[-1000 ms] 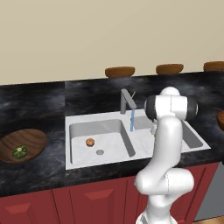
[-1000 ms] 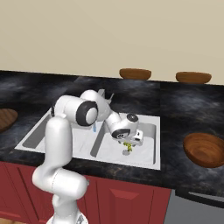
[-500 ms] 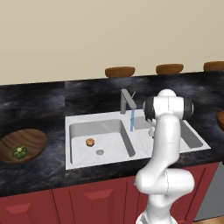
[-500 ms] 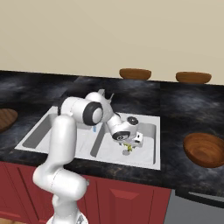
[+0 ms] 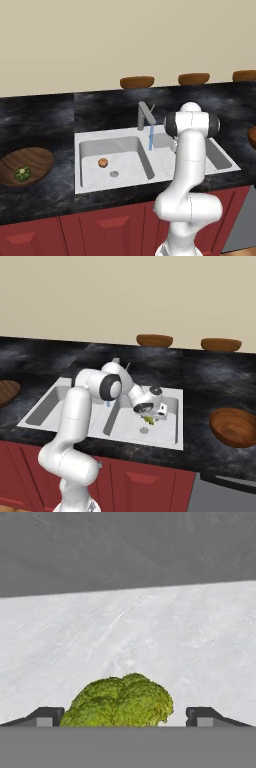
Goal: Pick the broccolis from the sink and place them in one bowl. Place the tangerine in the other bowl. Then turn off the sink faucet.
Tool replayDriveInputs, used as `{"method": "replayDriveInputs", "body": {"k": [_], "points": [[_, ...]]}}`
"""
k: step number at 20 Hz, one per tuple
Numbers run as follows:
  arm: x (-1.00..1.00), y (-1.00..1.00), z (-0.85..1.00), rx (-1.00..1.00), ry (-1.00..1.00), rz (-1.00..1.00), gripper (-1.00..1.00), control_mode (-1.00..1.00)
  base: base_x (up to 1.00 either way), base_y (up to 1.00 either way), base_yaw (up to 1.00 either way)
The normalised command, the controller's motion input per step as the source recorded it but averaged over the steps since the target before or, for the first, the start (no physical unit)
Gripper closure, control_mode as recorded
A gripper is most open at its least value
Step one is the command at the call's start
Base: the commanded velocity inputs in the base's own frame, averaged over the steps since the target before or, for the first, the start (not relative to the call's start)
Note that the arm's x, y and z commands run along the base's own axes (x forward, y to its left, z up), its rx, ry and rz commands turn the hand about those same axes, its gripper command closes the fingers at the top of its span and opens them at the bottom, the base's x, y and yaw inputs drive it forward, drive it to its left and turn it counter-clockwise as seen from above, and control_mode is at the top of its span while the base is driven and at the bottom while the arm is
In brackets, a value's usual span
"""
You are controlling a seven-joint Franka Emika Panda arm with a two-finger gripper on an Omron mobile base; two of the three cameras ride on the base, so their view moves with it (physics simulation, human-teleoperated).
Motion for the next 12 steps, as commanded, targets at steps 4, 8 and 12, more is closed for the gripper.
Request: {"method": "replayDriveInputs", "body": {"k": [4,8,12], "points": [[0.00,0.00,-0.29,0.00,0.03,0.00,1.00,-1.00,0.00,0.00,0.00],[0.01,0.00,-0.03,0.00,0.00,0.00,1.00,-1.00,0.00,0.00,0.00],[-0.07,0.00,0.25,0.00,0.00,0.00,1.00,-1.00,0.00,0.00,0.00]]}}
